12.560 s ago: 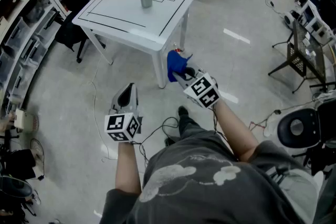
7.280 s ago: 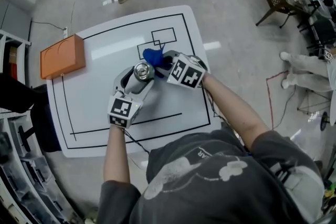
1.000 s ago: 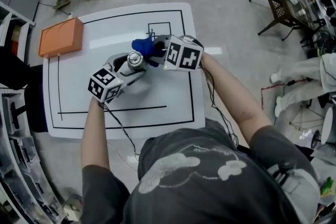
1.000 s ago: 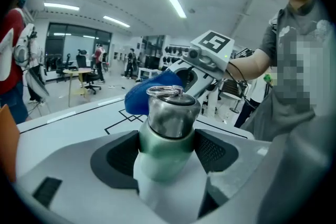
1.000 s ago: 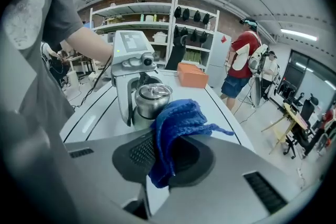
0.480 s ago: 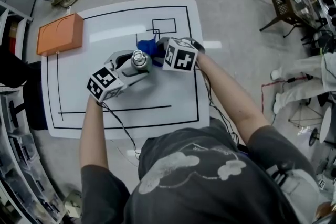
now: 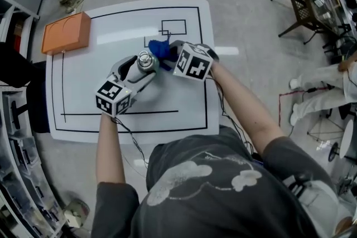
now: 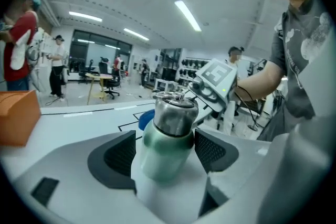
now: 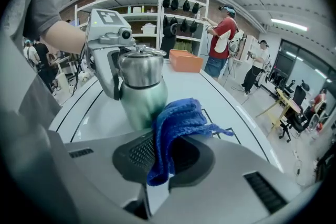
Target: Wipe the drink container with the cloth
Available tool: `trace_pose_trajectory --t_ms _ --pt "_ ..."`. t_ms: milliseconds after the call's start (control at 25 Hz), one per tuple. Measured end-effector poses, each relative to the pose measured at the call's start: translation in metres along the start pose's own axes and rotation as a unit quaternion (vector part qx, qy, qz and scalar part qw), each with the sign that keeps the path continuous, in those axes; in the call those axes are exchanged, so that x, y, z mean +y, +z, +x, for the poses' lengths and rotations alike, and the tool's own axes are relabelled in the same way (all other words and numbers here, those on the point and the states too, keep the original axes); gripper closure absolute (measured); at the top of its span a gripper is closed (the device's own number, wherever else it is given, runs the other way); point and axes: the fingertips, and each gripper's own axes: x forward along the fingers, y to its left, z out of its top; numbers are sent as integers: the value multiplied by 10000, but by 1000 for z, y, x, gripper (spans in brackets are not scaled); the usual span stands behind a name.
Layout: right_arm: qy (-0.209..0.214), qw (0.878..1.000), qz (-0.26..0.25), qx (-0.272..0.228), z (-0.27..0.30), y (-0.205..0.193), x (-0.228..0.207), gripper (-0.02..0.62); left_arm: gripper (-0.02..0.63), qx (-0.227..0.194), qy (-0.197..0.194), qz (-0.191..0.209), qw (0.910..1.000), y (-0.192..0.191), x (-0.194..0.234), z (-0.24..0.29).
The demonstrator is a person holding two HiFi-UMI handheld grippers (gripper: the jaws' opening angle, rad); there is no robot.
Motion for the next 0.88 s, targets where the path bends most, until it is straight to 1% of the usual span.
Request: trace_pose_trajectory --t_ms 120,200,240,320,360,480,560,640,800,840,880 --pt "-33 10000 -30 -70 -12 -5 2 552 268 -346 677 -484 9959 2 -2 -7" --pt "-81 9999 -68 -97 -20 -8 3 552 262 -457 1168 -860 9884 -1 -4 -8" --pt "-106 9999 -74 -114 -24 -10 3 552 261 -511 1435 -1101 9822 -4 -5 -8" --pt "-148 9997 -69 -155 -31 -15 3 552 259 -613 1994 -1543 9657 -10 -7 -6" --pt "-165 9997 -70 -174 -34 -17 3 552 258 -645 2274 -1663 9573 -12 -8 -5" --pt "-219 9995 -80 -214 -44 -23 1 552 256 -761 3093 -1726 9320 -8 -8 -2" --pt "-225 9994 -85 -242 -49 -26 1 552 256 -859 3538 -1758 9146 -3 -6 -1" --pt "-223 9993 -104 -264 -55 -28 2 552 258 -806 3910 -1787 8993 -3 -2 2" --pt "-244 9990 -145 -344 -66 -29 0 552 258 -463 4510 -1966 8694 -14 8 6" --pt "-244 9989 -157 -362 -68 -29 0 552 258 -415 4599 -2001 8641 -16 9 6" --pt "-244 9988 -173 -375 -69 -30 0 552 261 -405 4651 -2017 8610 -17 9 7"
